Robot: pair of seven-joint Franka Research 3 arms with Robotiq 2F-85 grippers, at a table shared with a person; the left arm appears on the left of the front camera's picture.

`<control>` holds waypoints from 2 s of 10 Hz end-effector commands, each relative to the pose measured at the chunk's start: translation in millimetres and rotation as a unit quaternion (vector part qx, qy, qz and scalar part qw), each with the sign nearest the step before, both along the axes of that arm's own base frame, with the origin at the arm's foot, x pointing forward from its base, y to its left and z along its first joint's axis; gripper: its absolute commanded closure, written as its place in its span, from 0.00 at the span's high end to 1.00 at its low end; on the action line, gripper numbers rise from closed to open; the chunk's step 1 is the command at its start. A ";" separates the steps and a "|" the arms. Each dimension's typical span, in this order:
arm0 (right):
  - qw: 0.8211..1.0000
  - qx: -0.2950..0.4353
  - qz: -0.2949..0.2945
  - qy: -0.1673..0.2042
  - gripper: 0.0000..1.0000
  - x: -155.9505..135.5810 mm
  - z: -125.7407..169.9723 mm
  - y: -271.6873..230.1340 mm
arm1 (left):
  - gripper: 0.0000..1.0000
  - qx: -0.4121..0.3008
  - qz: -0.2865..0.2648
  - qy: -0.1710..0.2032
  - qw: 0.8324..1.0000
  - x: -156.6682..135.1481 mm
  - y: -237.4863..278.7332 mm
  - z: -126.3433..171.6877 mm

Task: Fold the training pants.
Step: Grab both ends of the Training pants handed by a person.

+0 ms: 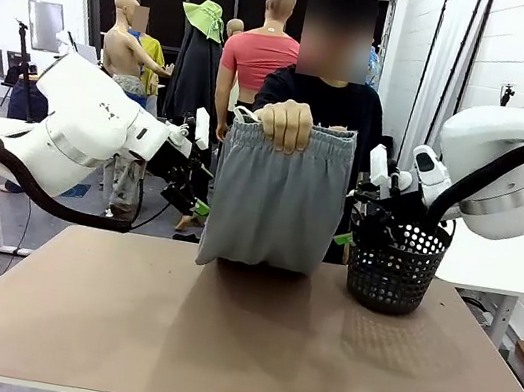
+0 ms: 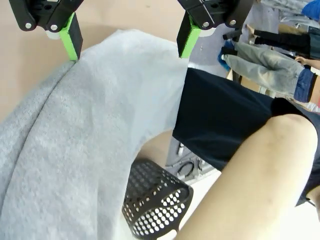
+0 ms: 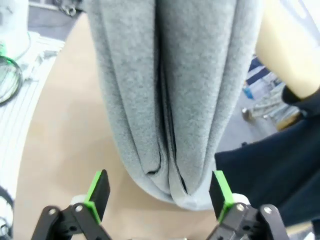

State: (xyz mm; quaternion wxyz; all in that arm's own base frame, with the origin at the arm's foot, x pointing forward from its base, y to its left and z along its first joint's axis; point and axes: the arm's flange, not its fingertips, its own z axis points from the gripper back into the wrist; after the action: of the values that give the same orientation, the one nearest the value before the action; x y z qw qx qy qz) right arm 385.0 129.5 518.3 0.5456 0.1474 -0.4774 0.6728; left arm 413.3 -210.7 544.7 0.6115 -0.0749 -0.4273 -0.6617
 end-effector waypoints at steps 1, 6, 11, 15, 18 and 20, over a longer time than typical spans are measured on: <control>0.999 0.030 0.030 -0.002 1.00 8.8 -13.7 -0.9 | 1.00 -0.037 -0.043 0.006 0.998 7.4 -3.0 -14.8; 0.999 0.037 0.039 0.004 1.00 9.5 -13.4 -0.6 | 1.00 0.030 -0.055 0.032 0.998 -2.6 3.6 -9.6; 0.999 0.032 0.043 0.002 1.00 5.0 -14.1 1.9 | 1.00 -0.029 -0.080 0.057 0.995 -20.5 -6.0 -12.8; 0.997 0.042 0.062 -0.016 1.00 -7.5 -10.1 6.6 | 1.00 -0.072 -0.055 0.027 0.996 -24.4 -17.7 -18.5; 0.994 0.053 0.093 -0.024 1.00 -17.7 -3.1 9.7 | 1.00 -0.109 -0.065 0.016 0.992 -23.5 -22.7 -19.9; 0.990 0.079 0.117 -0.010 1.00 -21.3 0.1 9.7 | 1.00 -0.129 -0.078 0.017 0.988 -23.2 -22.1 -19.1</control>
State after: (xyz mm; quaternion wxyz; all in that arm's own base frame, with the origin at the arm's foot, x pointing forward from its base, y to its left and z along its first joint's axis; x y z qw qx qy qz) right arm 366.3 143.3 526.5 0.4636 0.2159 -0.4959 0.7018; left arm 388.0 -234.1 535.5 0.5659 -0.1892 -0.4810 -0.6423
